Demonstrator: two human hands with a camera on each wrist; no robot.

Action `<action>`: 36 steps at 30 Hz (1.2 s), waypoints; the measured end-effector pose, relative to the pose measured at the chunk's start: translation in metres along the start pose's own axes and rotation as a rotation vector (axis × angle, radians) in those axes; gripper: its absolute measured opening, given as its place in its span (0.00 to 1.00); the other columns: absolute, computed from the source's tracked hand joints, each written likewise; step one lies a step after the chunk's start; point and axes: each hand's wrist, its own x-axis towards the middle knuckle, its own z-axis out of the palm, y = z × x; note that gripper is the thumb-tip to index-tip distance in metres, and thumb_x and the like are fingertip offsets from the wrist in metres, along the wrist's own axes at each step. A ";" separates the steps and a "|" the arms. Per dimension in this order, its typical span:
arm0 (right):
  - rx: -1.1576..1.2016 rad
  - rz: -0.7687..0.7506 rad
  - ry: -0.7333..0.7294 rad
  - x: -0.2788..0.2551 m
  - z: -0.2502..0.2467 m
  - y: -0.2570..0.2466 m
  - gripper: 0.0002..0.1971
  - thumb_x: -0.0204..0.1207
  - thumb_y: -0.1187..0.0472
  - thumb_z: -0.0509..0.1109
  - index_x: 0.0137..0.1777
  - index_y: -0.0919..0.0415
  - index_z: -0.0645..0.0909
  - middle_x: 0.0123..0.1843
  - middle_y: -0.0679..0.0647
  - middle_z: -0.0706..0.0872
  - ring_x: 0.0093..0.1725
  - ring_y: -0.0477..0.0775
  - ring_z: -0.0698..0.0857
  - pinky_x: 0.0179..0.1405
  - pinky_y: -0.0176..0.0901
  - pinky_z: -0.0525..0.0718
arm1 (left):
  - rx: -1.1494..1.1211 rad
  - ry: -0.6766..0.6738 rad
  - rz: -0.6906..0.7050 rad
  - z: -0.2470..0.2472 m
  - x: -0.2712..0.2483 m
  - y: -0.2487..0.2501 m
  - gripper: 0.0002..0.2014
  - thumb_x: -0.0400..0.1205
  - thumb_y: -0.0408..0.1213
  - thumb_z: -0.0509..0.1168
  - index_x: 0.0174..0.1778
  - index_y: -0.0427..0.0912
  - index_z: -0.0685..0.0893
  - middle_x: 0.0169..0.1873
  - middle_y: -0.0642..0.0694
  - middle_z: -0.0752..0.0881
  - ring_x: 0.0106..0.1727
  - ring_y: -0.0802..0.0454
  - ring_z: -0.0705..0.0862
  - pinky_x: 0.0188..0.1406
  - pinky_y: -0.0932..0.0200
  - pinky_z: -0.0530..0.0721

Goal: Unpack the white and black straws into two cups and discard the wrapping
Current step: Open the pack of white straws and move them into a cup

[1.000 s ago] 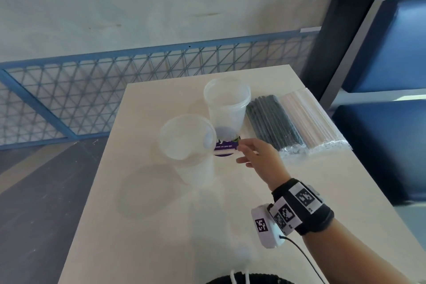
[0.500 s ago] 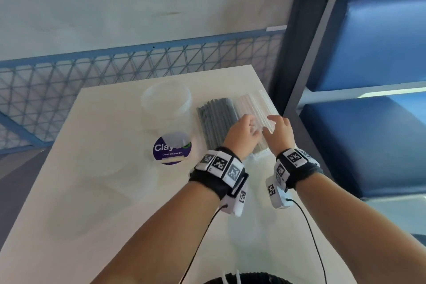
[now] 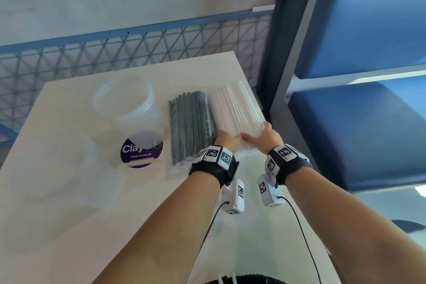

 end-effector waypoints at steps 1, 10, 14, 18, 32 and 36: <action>0.000 -0.001 -0.011 0.000 -0.001 0.001 0.46 0.70 0.38 0.70 0.78 0.65 0.55 0.72 0.63 0.75 0.69 0.63 0.77 0.61 0.52 0.77 | -0.019 0.009 -0.008 0.000 0.000 -0.002 0.37 0.79 0.49 0.65 0.75 0.27 0.59 0.69 0.31 0.73 0.67 0.35 0.77 0.60 0.51 0.78; 0.281 -0.060 0.092 -0.017 0.007 0.027 0.37 0.75 0.45 0.68 0.77 0.66 0.61 0.71 0.64 0.77 0.68 0.63 0.78 0.66 0.55 0.77 | -0.115 0.028 0.148 -0.011 -0.018 -0.014 0.36 0.73 0.45 0.74 0.69 0.35 0.64 0.67 0.39 0.74 0.68 0.41 0.76 0.61 0.54 0.75; 0.448 -0.122 0.135 -0.036 0.010 0.032 0.36 0.73 0.42 0.66 0.75 0.61 0.63 0.71 0.63 0.77 0.69 0.64 0.77 0.68 0.64 0.76 | -0.254 -0.039 0.285 -0.018 -0.037 -0.015 0.33 0.75 0.42 0.73 0.64 0.42 0.56 0.56 0.49 0.69 0.60 0.52 0.73 0.60 0.61 0.70; 0.469 -0.188 0.096 -0.063 0.016 0.015 0.28 0.76 0.44 0.64 0.68 0.64 0.66 0.58 0.50 0.79 0.61 0.55 0.77 0.67 0.56 0.75 | -0.380 0.006 0.463 -0.036 -0.058 -0.026 0.35 0.74 0.31 0.73 0.69 0.43 0.57 0.57 0.50 0.75 0.59 0.53 0.78 0.61 0.60 0.75; 1.141 -0.246 -0.272 -0.171 0.028 -0.077 0.38 0.60 0.40 0.74 0.68 0.59 0.73 0.60 0.59 0.87 0.58 0.55 0.87 0.52 0.47 0.88 | 0.379 0.361 1.015 -0.087 -0.120 -0.143 0.51 0.62 0.16 0.70 0.79 0.43 0.54 0.77 0.37 0.67 0.77 0.41 0.69 0.68 0.40 0.77; 1.314 -0.169 -0.158 -0.176 0.045 -0.075 0.19 0.71 0.59 0.69 0.61 0.65 0.77 0.57 0.63 0.86 0.53 0.59 0.86 0.46 0.47 0.85 | 0.515 0.267 1.022 -0.103 -0.129 -0.161 0.43 0.72 0.37 0.66 0.79 0.53 0.49 0.82 0.46 0.53 0.82 0.46 0.56 0.73 0.39 0.71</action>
